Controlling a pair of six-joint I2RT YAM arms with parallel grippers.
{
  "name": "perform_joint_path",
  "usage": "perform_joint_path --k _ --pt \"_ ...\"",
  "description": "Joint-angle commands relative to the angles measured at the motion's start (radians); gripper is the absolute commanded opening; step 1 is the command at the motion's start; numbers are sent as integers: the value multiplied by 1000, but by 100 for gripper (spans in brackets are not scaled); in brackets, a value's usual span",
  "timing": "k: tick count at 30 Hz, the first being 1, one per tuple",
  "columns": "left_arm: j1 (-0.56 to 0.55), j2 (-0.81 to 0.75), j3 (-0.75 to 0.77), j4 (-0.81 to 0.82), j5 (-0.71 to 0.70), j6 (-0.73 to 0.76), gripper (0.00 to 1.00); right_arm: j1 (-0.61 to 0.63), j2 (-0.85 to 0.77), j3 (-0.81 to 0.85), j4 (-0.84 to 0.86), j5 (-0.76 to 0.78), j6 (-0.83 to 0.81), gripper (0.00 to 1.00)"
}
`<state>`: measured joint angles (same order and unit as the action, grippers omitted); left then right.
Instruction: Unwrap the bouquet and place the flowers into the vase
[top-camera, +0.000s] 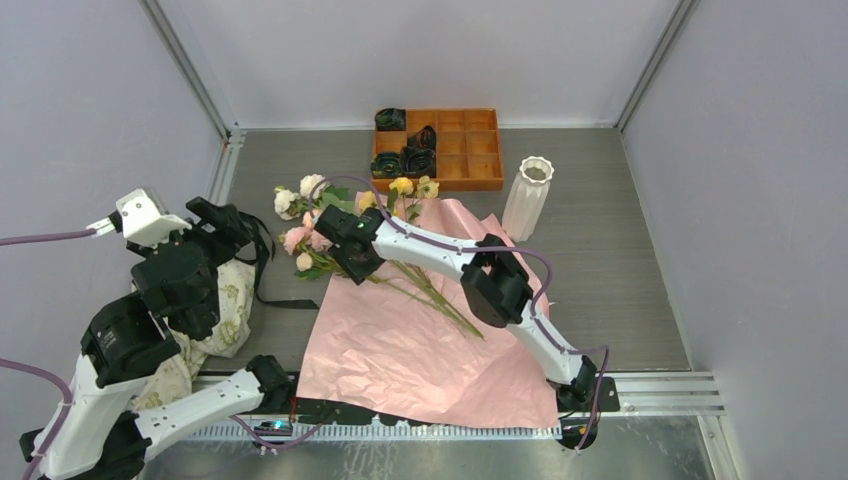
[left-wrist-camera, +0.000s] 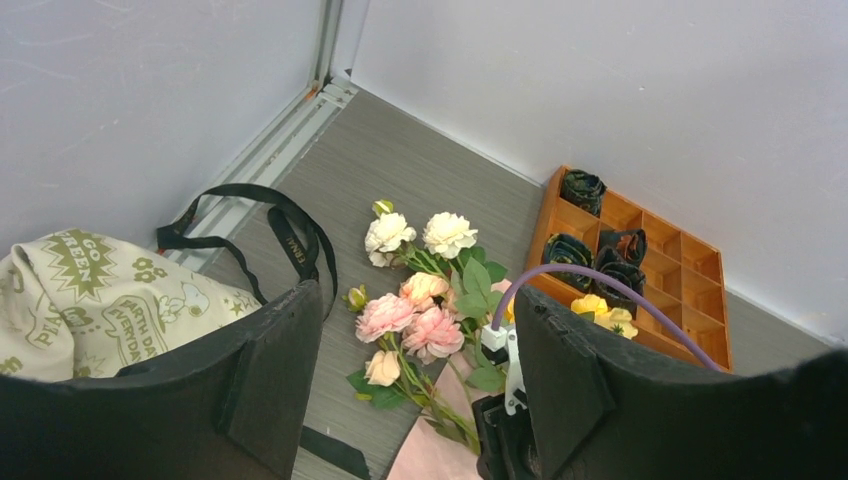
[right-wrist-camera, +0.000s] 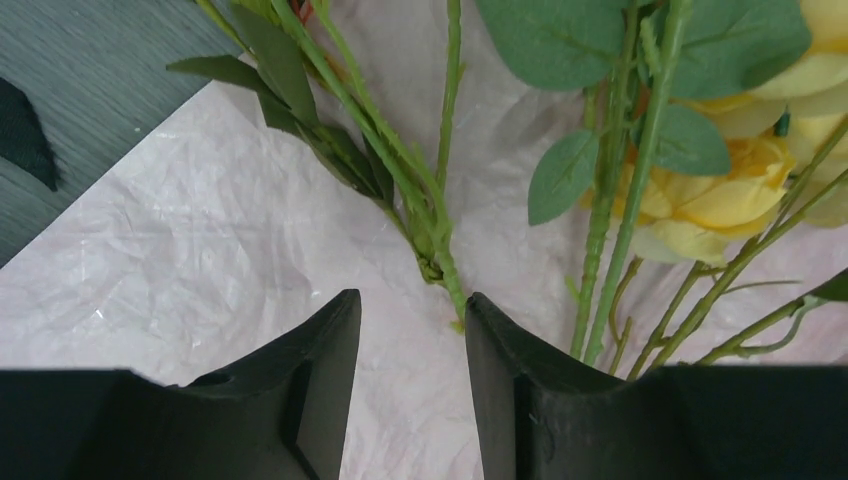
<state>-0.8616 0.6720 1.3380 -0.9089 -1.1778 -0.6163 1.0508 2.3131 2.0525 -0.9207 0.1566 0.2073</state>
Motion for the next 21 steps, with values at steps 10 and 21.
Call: perform_joint_path --k 10,21 --pt "1 -12 16 6 -20 23 70 -24 112 147 0 8 -97 47" --pt "1 -34 29 -31 -29 17 71 -26 123 141 6 -61 -86 1"
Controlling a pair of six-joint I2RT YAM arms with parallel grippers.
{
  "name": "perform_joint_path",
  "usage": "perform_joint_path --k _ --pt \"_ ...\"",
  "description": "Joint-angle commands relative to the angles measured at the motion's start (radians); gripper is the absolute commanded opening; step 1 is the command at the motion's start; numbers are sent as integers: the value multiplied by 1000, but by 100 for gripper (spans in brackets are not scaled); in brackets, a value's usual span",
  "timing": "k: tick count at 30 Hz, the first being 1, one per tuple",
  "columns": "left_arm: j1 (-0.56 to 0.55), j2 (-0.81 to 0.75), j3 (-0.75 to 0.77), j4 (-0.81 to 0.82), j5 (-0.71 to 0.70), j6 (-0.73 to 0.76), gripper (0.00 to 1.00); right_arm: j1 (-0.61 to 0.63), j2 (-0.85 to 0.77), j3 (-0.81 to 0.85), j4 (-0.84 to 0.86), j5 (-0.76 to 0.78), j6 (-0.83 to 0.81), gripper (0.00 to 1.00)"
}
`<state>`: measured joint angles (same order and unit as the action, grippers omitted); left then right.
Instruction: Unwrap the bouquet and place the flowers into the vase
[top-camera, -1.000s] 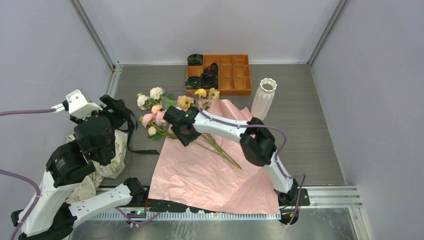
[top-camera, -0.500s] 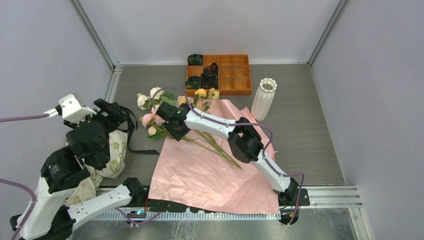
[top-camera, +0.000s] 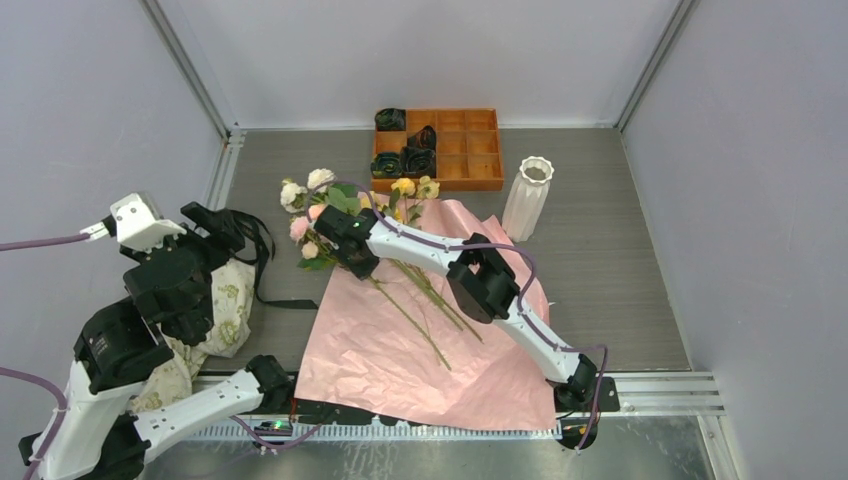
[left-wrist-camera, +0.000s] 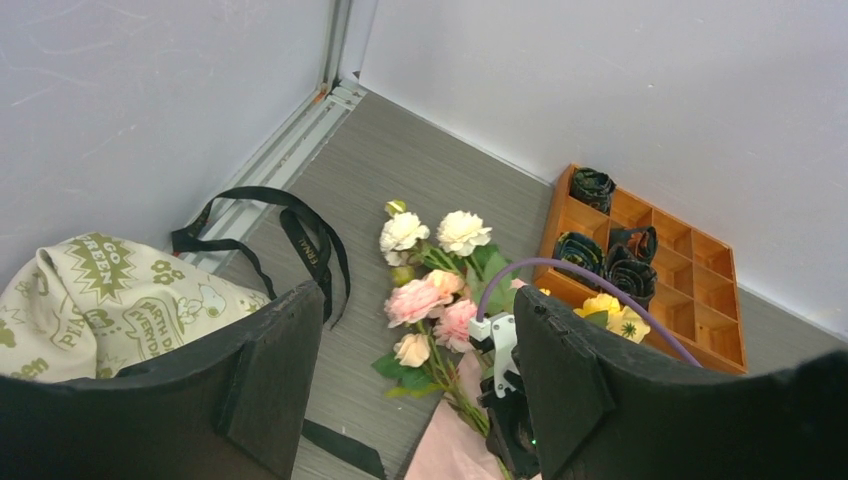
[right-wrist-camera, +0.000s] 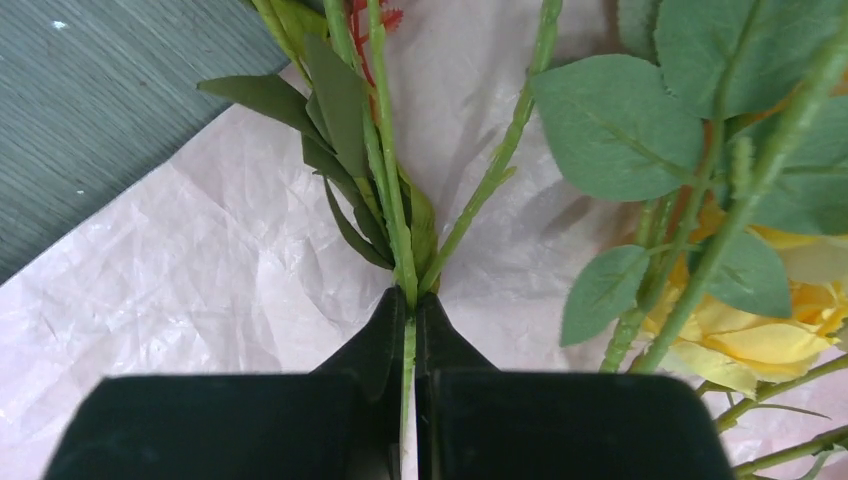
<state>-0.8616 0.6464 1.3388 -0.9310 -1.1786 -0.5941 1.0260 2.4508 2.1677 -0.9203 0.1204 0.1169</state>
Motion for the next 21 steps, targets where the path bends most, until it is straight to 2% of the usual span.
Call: perform_joint_path --k 1,7,16,21 --pt "1 -10 29 -11 -26 -6 71 -1 -31 16 12 -24 7 1" --pt "1 -20 44 -18 -25 -7 70 -2 -189 -19 30 -42 9 1" --pt "1 -39 51 -25 -3 -16 70 -3 -398 -48 55 -271 -10 1" --pt "1 -42 53 -35 2 -21 70 -2 -509 -86 88 -187 -43 1"
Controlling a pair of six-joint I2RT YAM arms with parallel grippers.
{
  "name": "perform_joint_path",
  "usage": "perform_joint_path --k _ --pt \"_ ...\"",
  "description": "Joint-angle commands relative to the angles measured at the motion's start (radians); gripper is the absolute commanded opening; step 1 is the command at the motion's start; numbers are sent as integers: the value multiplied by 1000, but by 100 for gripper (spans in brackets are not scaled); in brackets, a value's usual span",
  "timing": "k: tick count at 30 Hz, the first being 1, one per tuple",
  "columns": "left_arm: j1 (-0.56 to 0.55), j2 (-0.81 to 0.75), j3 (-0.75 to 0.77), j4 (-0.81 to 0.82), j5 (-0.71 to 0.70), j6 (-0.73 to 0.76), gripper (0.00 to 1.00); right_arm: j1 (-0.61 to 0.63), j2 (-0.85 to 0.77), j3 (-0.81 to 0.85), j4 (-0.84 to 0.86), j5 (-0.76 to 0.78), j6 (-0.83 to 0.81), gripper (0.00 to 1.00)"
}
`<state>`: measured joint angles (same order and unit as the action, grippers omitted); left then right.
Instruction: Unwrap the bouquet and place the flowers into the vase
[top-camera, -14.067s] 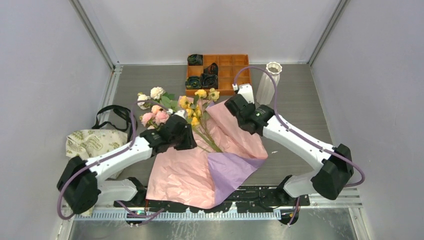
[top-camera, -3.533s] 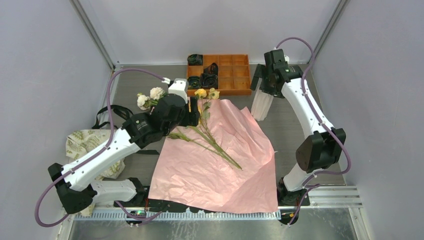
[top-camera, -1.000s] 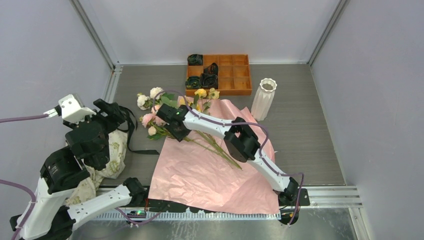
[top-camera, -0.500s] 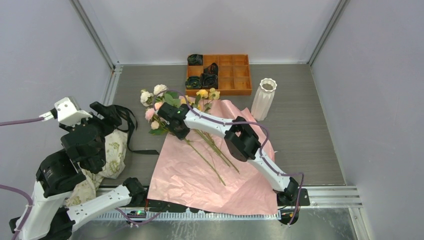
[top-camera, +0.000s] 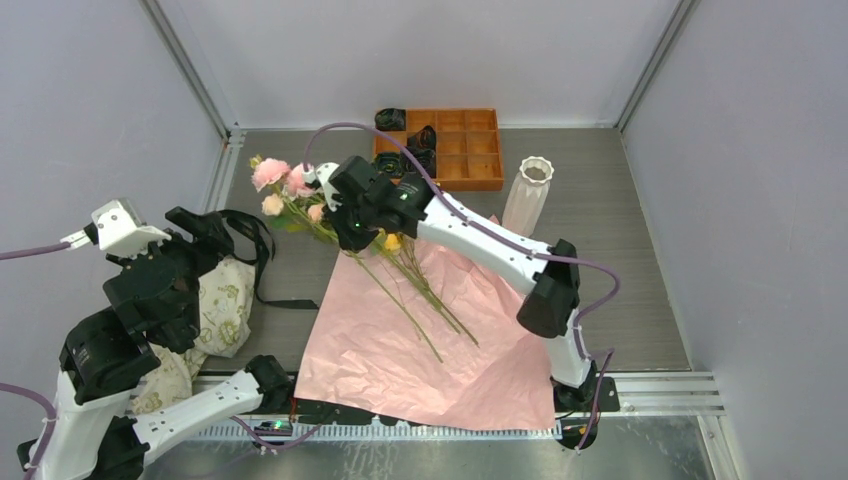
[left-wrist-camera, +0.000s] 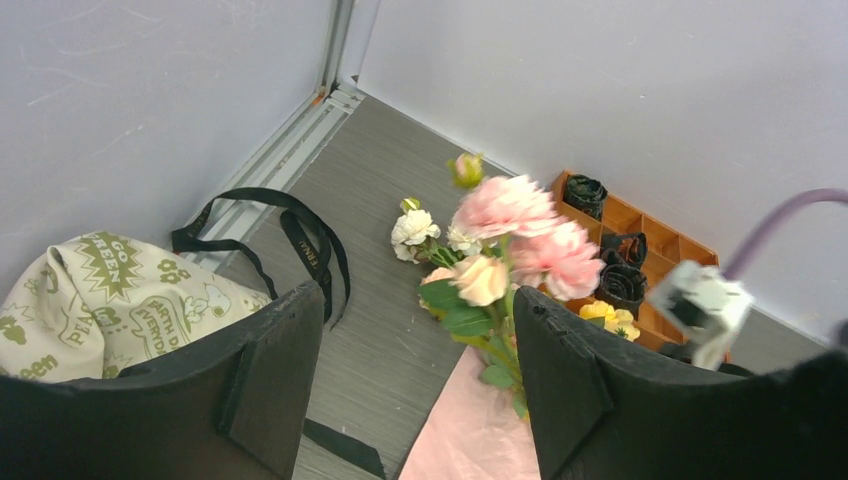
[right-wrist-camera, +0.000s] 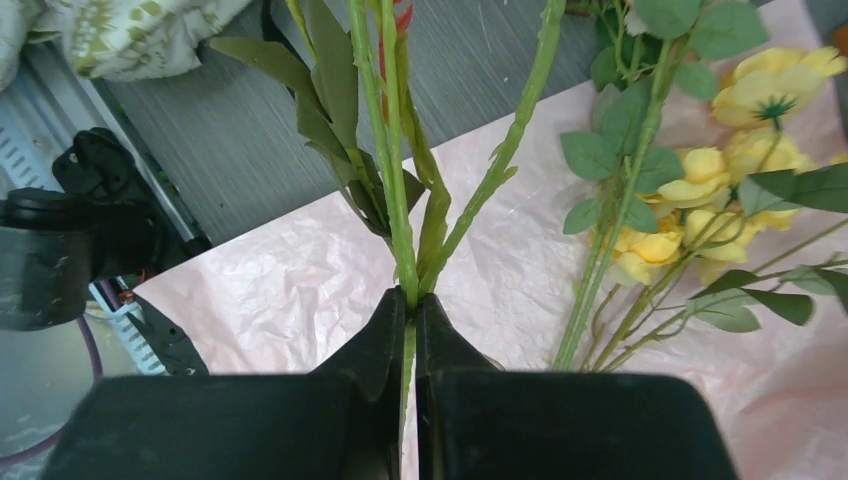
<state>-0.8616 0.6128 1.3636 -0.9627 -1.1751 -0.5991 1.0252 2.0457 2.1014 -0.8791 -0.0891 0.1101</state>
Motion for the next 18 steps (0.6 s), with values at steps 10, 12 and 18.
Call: perform_joint_path --k 10,12,18 --pt "1 8 6 43 47 -2 70 -49 -378 -46 181 418 -132 1" --pt "1 24 1 59 67 5 70 -75 -421 -51 200 415 -125 1" --pt "1 81 6 83 122 3 69 -97 -471 -49 159 305 -77 1"
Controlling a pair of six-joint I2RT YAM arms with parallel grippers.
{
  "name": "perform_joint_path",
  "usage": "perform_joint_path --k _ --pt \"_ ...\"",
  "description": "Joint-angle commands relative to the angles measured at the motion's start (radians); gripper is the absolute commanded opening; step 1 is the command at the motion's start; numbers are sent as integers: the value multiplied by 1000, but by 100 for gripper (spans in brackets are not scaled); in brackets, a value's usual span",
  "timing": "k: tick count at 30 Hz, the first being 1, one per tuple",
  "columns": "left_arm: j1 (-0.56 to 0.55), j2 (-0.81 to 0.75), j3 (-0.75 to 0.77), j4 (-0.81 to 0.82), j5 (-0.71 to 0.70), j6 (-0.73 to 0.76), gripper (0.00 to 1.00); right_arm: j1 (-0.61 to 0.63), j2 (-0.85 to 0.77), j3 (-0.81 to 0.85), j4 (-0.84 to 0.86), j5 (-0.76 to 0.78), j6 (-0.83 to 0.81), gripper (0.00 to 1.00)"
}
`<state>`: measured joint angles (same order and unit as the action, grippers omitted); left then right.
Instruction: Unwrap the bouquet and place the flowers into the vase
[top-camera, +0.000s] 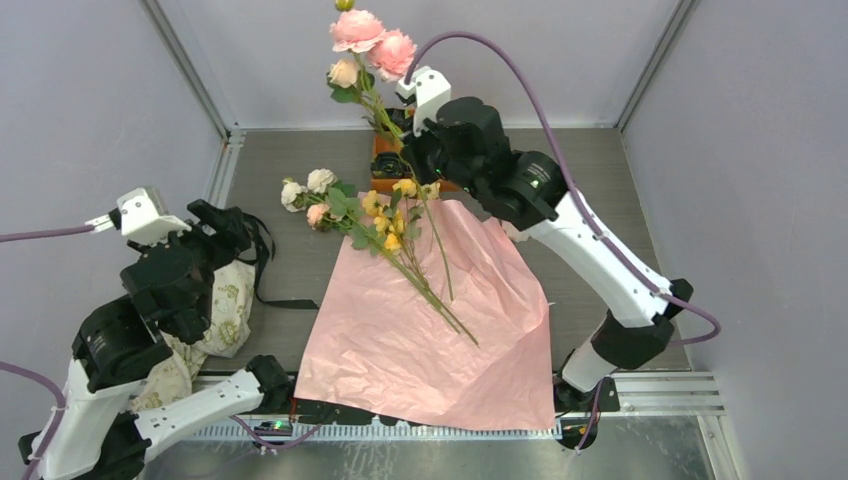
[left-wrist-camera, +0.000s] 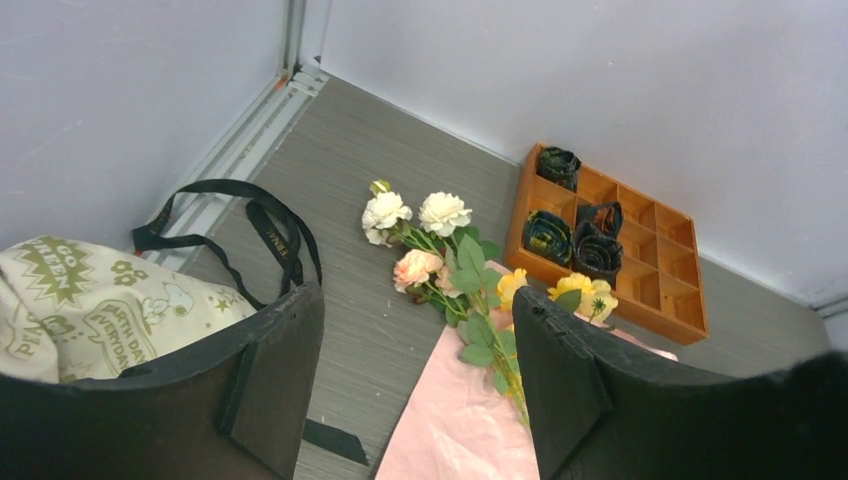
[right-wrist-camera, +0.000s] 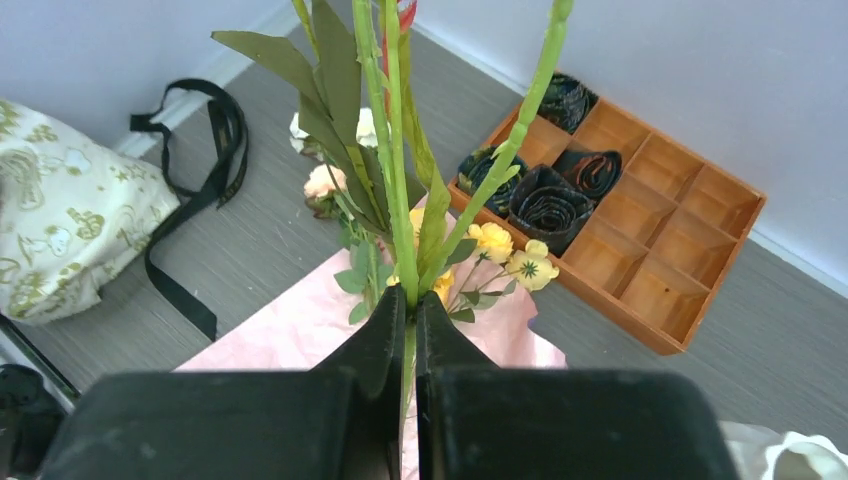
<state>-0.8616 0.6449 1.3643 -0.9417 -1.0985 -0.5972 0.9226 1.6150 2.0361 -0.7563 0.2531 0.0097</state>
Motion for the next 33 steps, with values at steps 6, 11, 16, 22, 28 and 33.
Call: perform_joint_path --k 6,11,16,22,28,33 --pt "1 88 -10 98 108 -9 69 -1 33 195 -238 -18 84 1" --pt "1 127 -22 129 154 -18 69 -17 57 48 -278 -74 197 1" --pt "1 159 -25 133 159 -16 69 -19 107 -222 -168 -184 254 1" --pt "1 151 -30 126 156 -21 70 -21 238 -280 -153 -187 255 27" --pt "1 133 -29 109 121 -17 71 -26 255 -322 -137 -154 256 43" --pt "0 128 -41 112 115 -13 71 -27 267 -383 -99 -155 267 41"
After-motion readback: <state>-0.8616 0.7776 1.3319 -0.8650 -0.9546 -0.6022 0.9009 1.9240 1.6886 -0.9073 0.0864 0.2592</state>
